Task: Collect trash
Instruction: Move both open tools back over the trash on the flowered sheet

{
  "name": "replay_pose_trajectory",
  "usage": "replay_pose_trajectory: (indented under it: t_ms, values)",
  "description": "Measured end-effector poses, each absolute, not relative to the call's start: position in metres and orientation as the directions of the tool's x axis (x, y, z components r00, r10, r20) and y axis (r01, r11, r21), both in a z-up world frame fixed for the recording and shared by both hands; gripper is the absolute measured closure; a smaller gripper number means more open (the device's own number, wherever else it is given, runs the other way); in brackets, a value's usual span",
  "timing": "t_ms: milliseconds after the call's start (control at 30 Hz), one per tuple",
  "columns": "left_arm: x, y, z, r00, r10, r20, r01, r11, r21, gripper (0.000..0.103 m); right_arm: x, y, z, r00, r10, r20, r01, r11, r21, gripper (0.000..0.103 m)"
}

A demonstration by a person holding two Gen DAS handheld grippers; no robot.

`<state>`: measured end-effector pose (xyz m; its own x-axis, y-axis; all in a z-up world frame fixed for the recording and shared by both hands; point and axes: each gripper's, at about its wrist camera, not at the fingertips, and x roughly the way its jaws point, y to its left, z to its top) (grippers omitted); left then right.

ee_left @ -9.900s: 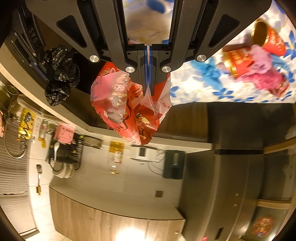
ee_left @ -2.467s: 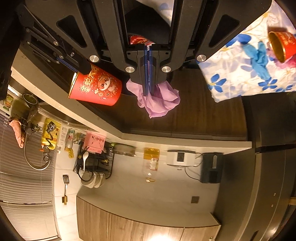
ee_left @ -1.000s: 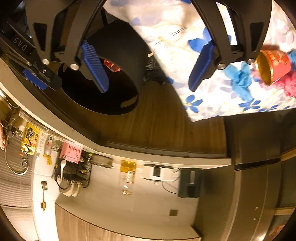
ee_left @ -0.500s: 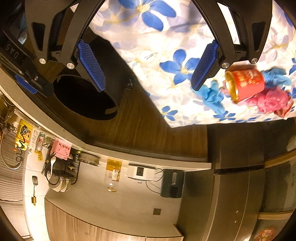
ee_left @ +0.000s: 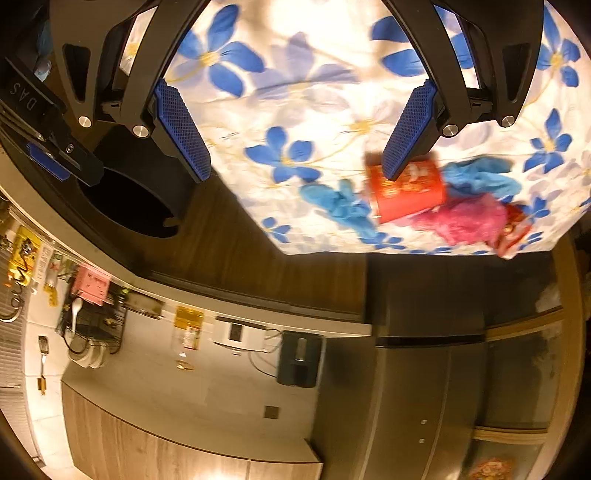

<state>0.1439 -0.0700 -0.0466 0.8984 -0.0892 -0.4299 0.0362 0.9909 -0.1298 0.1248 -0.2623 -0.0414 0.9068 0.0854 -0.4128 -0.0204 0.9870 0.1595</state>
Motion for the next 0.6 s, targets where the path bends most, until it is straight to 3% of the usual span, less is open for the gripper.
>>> replay_pose_trajectory:
  t_ms: [600]
  values:
    - [0.141, 0.043, -0.071, 0.879, 0.107, -0.464, -0.201, 0.967, -0.158, 0.013, 0.175, -0.164, -0.075, 0.843, 0.242, -0.480, -0.197, 0.970, 0.143, 0.033]
